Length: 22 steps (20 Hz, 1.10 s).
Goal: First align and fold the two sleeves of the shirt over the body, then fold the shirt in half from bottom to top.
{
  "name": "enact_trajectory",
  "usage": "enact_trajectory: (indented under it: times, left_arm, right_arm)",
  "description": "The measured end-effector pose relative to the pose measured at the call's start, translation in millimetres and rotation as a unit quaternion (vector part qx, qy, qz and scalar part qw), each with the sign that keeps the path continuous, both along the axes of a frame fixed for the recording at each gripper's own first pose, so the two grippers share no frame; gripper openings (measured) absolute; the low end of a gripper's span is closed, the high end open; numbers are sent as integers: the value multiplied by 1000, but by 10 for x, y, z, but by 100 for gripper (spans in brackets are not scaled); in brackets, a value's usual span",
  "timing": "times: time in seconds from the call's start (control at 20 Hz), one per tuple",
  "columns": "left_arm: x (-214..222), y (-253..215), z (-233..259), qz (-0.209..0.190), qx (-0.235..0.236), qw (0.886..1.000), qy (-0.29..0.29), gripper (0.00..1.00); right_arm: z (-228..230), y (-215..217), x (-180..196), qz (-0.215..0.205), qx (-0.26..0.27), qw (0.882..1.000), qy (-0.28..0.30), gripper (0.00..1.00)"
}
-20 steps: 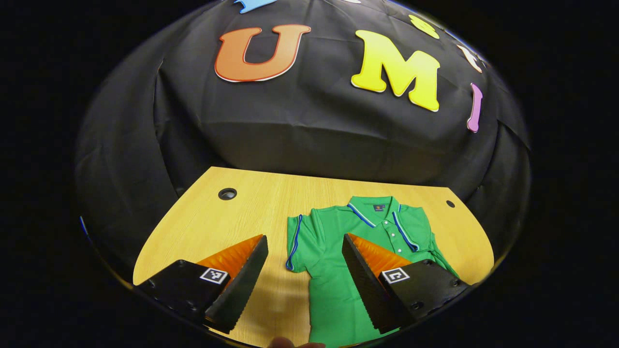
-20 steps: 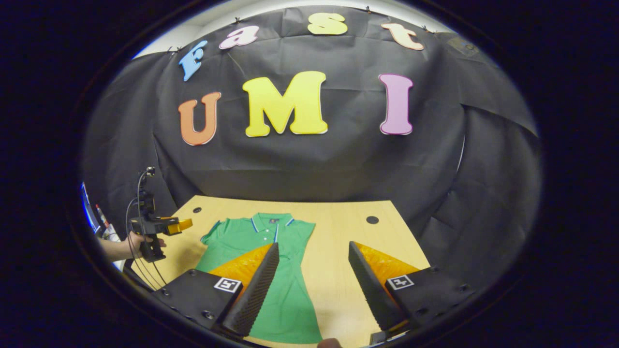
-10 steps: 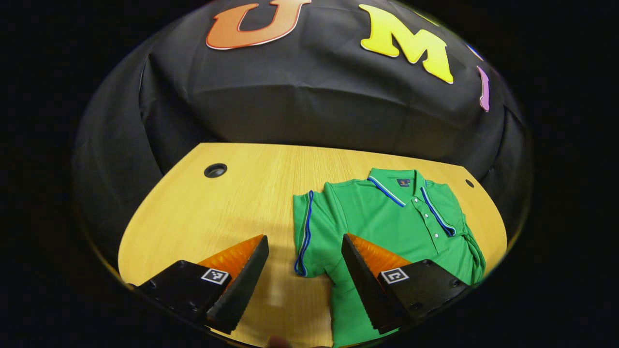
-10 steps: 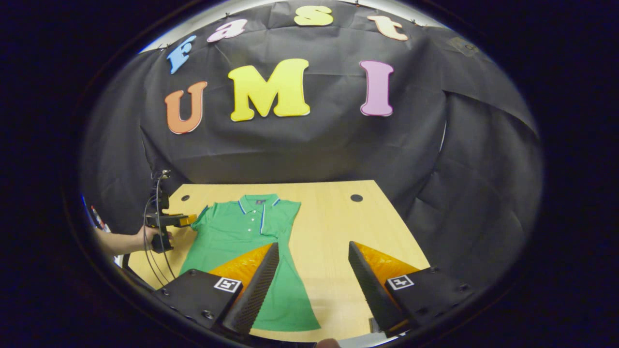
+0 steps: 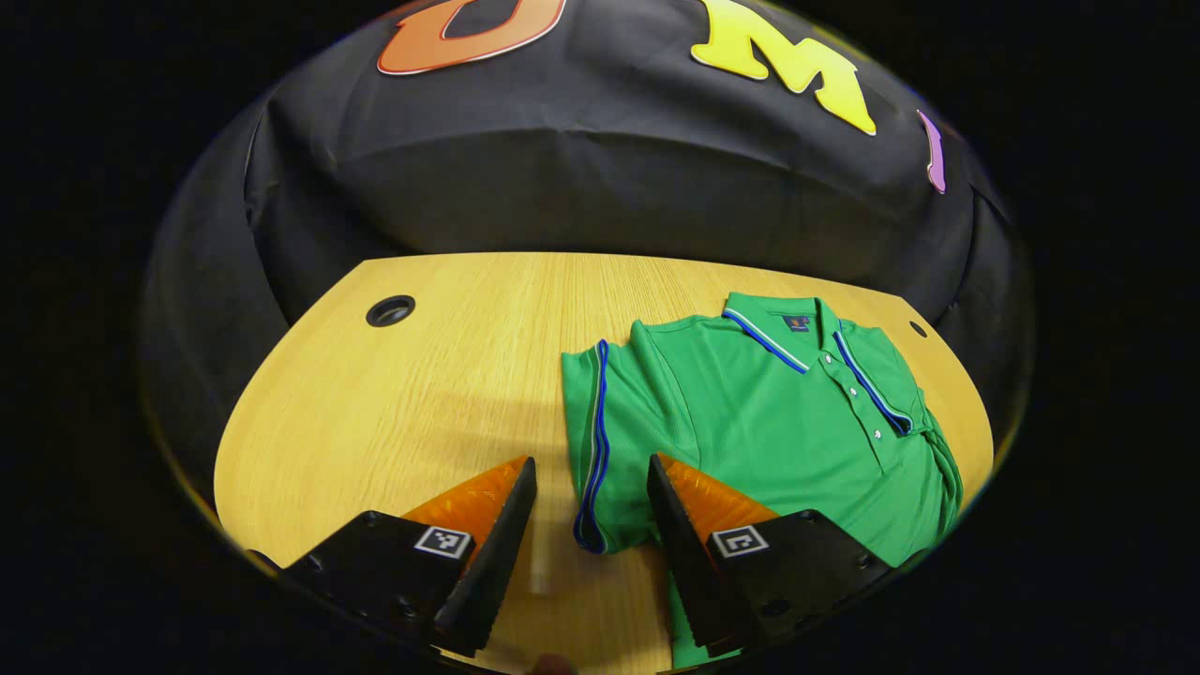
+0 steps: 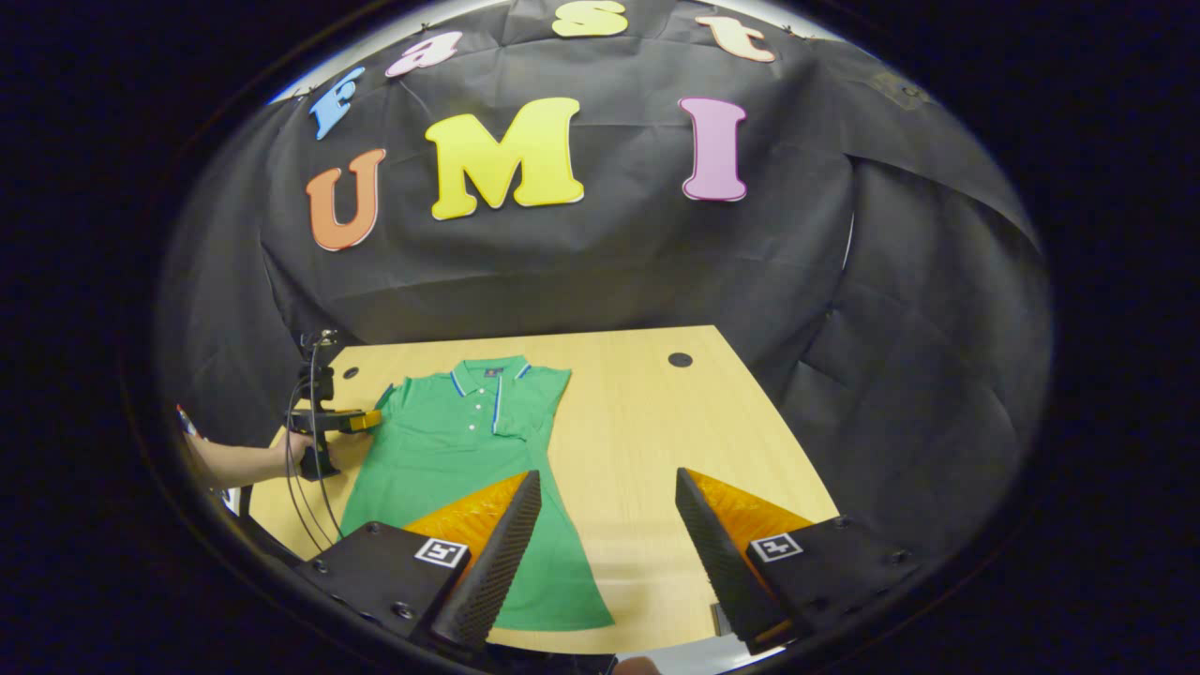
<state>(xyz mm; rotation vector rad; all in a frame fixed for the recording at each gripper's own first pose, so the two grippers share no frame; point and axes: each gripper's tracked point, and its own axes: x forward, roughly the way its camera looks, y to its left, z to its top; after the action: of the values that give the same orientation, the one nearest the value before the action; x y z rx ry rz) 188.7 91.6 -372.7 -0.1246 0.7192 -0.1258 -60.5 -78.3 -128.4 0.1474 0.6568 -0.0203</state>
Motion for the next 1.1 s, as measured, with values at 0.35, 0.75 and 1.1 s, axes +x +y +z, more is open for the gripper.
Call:
enact_trajectory:
  times: [0.35,0.75,1.1]
  left_arm:
    - [49,85,-28,-2,42,999,7,34]
    - [138,72,188,-27,61,998,-22,5]
    - [268,-153,650,-54,97,992,-63,5]
  right_arm:
    - [3,-104,12,-6,7,1000,-4,93]
    - [-11,-216,29,-8,-66,998,-22,96]
    - [52,-100,90,20,-82,996,-32,93]
